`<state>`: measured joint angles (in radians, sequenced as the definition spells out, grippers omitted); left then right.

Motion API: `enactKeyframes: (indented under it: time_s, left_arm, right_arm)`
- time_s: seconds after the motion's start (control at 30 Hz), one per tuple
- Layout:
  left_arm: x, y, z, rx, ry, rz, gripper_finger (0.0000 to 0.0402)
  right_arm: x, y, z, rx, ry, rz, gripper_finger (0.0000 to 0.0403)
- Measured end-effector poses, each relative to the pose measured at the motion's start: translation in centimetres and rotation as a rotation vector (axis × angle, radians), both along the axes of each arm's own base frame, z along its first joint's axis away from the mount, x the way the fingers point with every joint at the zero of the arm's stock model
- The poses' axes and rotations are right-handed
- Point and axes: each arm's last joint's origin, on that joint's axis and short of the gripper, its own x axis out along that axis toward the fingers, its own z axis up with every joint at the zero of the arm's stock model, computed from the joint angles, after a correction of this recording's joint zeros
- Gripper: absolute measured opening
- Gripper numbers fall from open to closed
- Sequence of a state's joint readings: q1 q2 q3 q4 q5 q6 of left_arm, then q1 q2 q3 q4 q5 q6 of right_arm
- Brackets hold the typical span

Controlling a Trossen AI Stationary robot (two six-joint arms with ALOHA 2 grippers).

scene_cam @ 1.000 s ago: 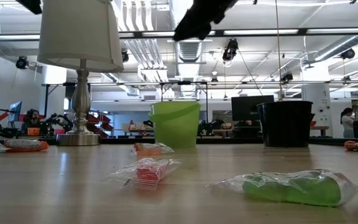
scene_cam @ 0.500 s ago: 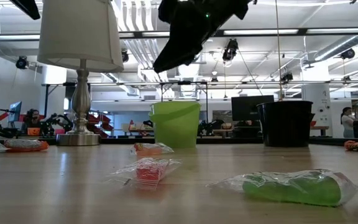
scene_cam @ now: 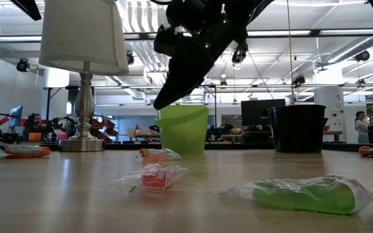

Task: Sort candy
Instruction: Put the orange gummy candy into the violet bucket

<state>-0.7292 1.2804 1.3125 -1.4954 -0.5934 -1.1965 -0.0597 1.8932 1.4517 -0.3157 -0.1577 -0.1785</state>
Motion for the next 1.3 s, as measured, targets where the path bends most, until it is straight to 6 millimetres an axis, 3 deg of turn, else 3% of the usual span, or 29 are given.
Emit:
enactKeyframes:
  time_s: [0.47, 0.87, 1.1, 1.3]
  left_arm:
    - [0.1, -0.1, 0.0, -0.032, -0.029, 0.036, 0.01]
    - [0.1, -0.1, 0.0, -0.035, -0.031, 0.038, 0.01]
    - [0.1, -0.1, 0.0, -0.035, -0.032, 0.038, 0.01]
    - [0.1, -0.1, 0.0, -0.036, -0.032, 0.039, 0.01]
  right_arm:
    - [1.0, -0.1, -5.7, -0.023, 0.128, 0.037, 0.0146]
    - [0.9, -0.9, -7.5, -0.003, 0.197, 0.023, 0.0138]
    - [1.0, -1.0, -8.7, 0.026, 0.232, -0.007, 0.0104]
    - [0.9, -1.3, -8.9, 0.061, 0.247, -0.063, 0.0036]
